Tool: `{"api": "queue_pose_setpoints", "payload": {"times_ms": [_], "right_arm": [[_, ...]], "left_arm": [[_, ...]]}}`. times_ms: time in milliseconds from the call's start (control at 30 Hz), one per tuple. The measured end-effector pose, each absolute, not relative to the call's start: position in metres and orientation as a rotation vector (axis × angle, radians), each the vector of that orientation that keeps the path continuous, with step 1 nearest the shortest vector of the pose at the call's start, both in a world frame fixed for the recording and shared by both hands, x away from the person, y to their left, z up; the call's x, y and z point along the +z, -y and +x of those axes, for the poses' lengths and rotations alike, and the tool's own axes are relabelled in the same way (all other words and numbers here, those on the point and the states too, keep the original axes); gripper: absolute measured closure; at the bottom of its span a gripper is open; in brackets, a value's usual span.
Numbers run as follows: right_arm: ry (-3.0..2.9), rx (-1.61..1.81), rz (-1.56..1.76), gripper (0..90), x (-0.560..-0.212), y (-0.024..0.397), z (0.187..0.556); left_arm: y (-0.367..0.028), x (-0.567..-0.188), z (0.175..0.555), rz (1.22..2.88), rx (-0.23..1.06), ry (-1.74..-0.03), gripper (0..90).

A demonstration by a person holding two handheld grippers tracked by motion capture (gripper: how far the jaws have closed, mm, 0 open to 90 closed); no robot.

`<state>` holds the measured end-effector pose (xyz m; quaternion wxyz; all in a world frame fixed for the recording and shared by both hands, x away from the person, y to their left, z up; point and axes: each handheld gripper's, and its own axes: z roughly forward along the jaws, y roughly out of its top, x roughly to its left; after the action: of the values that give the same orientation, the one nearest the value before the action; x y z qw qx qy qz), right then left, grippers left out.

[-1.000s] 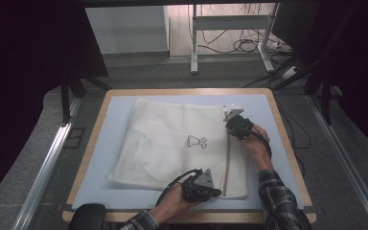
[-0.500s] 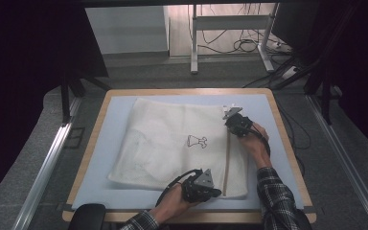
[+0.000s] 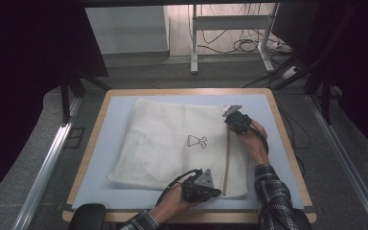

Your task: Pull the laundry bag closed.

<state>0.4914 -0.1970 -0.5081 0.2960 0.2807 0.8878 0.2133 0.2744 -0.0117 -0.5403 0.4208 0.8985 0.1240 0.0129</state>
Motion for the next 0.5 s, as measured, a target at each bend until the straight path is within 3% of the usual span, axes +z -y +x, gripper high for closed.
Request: {"api": "queue_pose_setpoints", "payload": {"times_ms": [500], "right_arm": [[-2.35, 0.57, 0.752, 86.3, -0.509, 0.197, 0.506]], "left_arm": [[0.012, -0.54, 0.274, 2.252, 0.037, -0.31, 90.0]]}}
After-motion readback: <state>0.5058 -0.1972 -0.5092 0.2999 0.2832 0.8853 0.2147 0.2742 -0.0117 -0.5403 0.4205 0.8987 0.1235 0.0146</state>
